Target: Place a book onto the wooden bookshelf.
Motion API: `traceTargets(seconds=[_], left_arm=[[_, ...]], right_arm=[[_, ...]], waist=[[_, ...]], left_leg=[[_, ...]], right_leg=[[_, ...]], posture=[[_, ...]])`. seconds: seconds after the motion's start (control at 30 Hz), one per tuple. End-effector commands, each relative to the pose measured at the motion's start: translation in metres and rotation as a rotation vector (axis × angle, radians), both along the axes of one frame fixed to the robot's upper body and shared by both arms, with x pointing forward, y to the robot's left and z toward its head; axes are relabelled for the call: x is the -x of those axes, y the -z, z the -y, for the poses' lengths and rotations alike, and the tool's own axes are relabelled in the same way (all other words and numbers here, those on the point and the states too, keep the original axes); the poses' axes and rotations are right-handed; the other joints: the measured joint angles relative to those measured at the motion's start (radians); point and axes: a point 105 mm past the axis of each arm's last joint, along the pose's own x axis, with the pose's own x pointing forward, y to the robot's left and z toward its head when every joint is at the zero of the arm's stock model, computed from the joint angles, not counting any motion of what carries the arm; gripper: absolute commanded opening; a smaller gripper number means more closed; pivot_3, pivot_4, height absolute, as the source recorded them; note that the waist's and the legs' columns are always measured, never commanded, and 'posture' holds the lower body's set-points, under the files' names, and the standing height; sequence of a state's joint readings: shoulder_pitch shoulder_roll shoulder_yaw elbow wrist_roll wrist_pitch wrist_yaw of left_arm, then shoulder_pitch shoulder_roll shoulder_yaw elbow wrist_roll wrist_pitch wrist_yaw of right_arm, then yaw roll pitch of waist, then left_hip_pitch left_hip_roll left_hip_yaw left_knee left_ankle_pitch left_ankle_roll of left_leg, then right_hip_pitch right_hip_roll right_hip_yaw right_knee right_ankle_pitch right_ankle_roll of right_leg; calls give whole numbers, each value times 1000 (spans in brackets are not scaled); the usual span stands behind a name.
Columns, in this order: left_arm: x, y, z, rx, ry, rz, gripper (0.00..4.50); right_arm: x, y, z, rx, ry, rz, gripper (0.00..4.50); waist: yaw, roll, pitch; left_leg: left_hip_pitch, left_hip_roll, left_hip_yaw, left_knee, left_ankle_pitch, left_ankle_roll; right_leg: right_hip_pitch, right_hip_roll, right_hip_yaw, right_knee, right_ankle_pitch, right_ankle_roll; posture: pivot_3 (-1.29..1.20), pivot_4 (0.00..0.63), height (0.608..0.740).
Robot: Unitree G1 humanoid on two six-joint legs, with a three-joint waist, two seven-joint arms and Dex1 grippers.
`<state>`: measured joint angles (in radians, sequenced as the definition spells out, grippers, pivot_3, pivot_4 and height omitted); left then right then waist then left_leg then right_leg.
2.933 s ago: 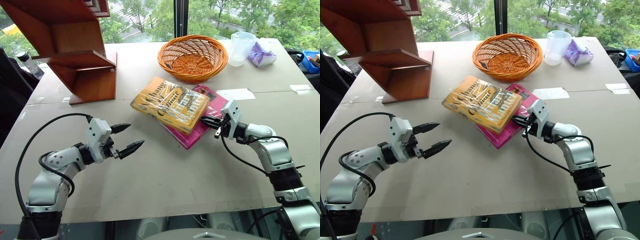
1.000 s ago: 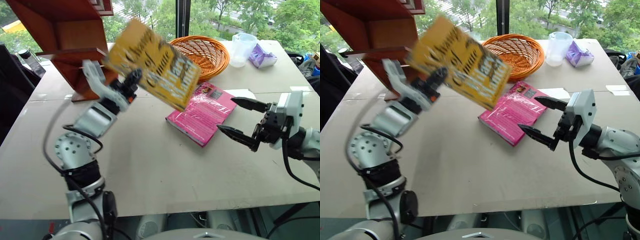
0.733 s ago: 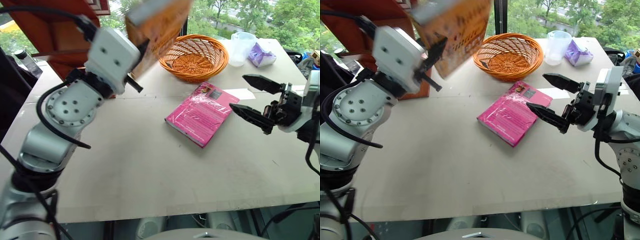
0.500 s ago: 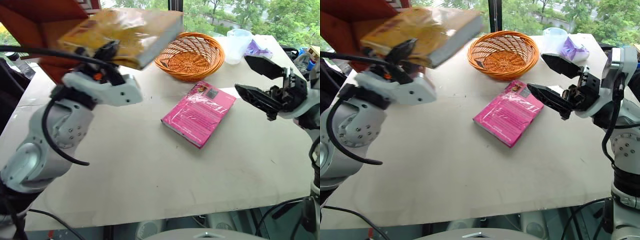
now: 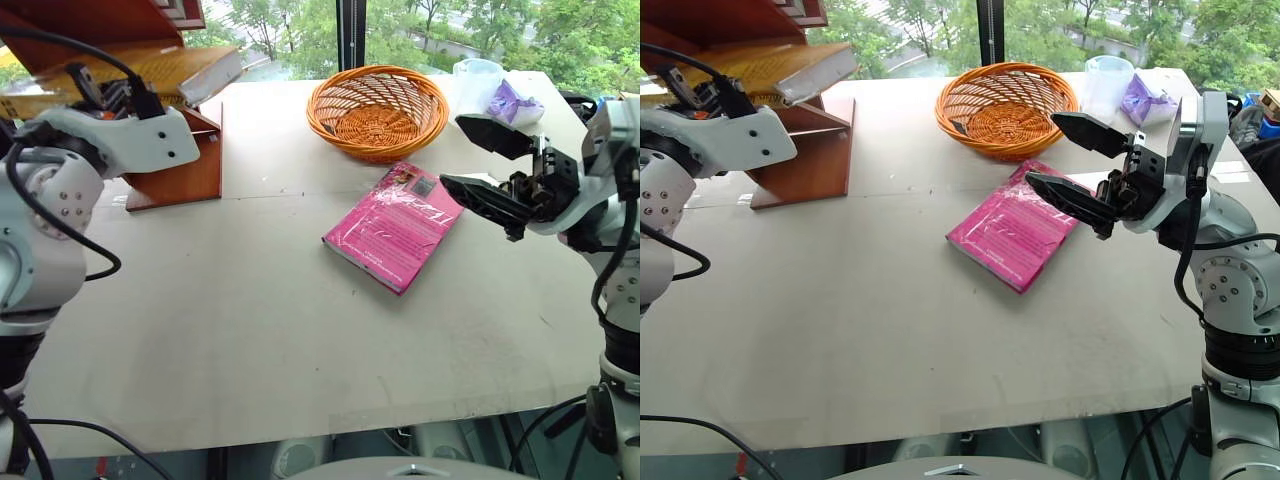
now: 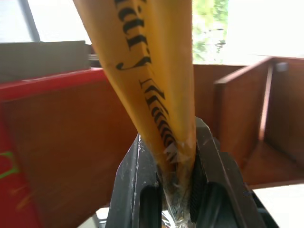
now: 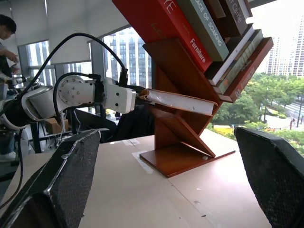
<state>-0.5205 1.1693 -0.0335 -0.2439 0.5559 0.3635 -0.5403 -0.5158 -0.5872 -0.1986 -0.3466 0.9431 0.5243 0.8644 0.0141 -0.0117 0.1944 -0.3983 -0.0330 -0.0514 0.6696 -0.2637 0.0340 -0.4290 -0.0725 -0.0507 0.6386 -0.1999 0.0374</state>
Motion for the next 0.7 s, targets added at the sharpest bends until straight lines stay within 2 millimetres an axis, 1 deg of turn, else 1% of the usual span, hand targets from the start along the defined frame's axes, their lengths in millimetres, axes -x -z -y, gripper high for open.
traceTargets(seconds=[0.03, 0.13, 0.23, 0.33, 0.4, 0.53, 0.57, 0.7], left_arm=[[-10, -16, 7, -7, 10, 41, 117], [-27, -29, 10, -3, -4, 90, 117], [-44, -31, 9, 19, -52, 83, 117], [-51, -28, 11, 43, -88, 50, 117], [-51, -27, 9, 34, -123, 48, 117], [-45, -43, -1, 29, -212, 149, 117], [-43, -45, -3, 34, -226, 153, 117], [-34, -47, -22, 30, -301, 149, 117]], right_arm=[[1, -5, 0, 34, 27, 4, 4500], [-4, -6, 5, 19, 58, -32, 4500], [-8, -8, 6, 16, 69, -45, 4500], [-9, -12, 7, 12, 68, -38, 4500], [-9, -12, 8, 7, 66, -38, 4500], [-9, -10, 8, 14, 70, -24, 4500], [-10, -10, 8, 14, 70, -22, 4500], [-10, -8, 8, 16, 68, -14, 4500]], waist=[[1, 0, 0], [0, -1, 0], [-4, -1, 0], [-10, -1, 0], [-16, -1, 0], [-23, -1, 0], [-24, -1, 0], [-25, -1, 0]], left_leg=[[0, 0, 0, 1, 0, 0], [0, -1, 3, 2, 0, 0], [1, 0, 3, 4, 0, 0], [1, 0, 5, 4, 0, 0], [1, 0, 7, 4, 0, 0], [1, 1, 9, 4, 0, 1], [1, 1, 9, 4, 0, 1], [1, 1, 10, 4, 0, 1]], right_leg=[[0, 0, 0, 1, 0, 0], [-1, 0, 3, 4, 0, 0], [-1, 1, 3, 5, 1, 0], [-3, 1, 6, 6, 1, 0], [-3, 1, 7, 7, 1, -1], [-4, 1, 10, 7, 1, -1], [-4, 1, 10, 7, 1, -1], [-5, 1, 11, 7, 1, 0]], posture=[[0, 150, 740], [0, 150, 740], [0, 150, 740], [0, 150, 740], [0, 150, 740], [0, 150, 740], [0, 150, 740], [0, 150, 740]])
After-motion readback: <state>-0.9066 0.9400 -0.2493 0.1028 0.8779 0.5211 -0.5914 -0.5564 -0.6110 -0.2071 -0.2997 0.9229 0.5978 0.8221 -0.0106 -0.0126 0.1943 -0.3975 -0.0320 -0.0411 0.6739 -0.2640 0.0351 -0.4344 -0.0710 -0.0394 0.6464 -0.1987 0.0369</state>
